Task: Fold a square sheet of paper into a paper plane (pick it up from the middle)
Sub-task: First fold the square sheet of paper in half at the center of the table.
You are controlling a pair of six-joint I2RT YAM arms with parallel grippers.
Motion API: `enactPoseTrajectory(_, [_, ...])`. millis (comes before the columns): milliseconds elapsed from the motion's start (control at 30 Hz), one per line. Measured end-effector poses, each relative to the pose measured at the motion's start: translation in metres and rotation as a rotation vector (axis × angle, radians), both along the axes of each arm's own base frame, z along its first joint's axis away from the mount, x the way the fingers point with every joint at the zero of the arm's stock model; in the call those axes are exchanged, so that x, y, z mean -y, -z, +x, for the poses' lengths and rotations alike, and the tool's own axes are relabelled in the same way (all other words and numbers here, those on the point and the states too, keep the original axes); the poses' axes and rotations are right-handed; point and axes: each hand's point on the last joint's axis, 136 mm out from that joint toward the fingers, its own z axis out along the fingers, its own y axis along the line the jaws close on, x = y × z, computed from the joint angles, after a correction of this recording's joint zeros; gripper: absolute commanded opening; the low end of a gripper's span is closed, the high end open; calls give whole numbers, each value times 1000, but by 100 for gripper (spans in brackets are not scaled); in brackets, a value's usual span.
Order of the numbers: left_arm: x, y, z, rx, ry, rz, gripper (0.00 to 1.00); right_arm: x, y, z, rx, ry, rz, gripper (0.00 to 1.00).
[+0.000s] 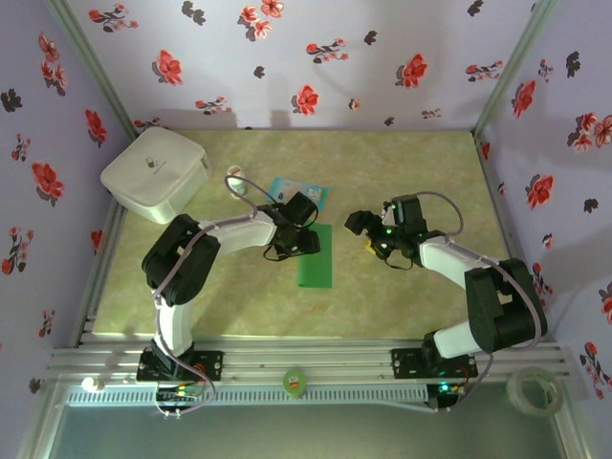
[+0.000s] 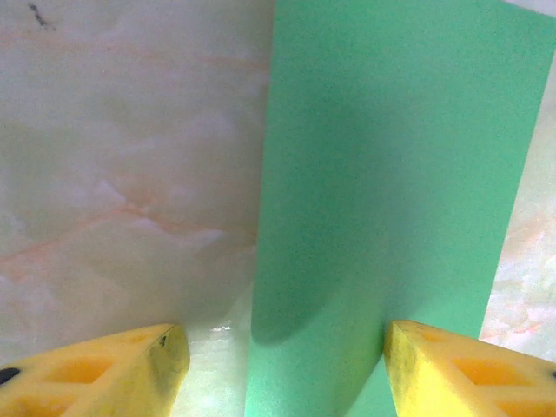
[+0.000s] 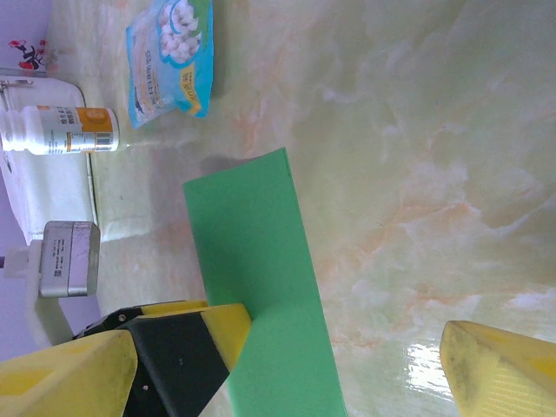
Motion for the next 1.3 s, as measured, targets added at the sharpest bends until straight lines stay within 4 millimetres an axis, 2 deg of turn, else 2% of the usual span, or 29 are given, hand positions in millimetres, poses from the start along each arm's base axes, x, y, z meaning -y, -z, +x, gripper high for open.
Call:
enactPoseTrajectory(633, [0,1,1,4,2,31,65,0,1,0,-3,0,-1,91])
enactPoseTrajectory(1000, [0,2,0,2,2,34,64,-6,7,-6,-18,-30,-14,64])
enactPoseTrajectory(1167, [-1,2,1,3,-9,38,60,-9,19,-13,-61,-47,-31,64])
enactPoseTrajectory(1300, [-2,2,1,3,-15,41,58,-10,20,-15,-65,-52,-33,65])
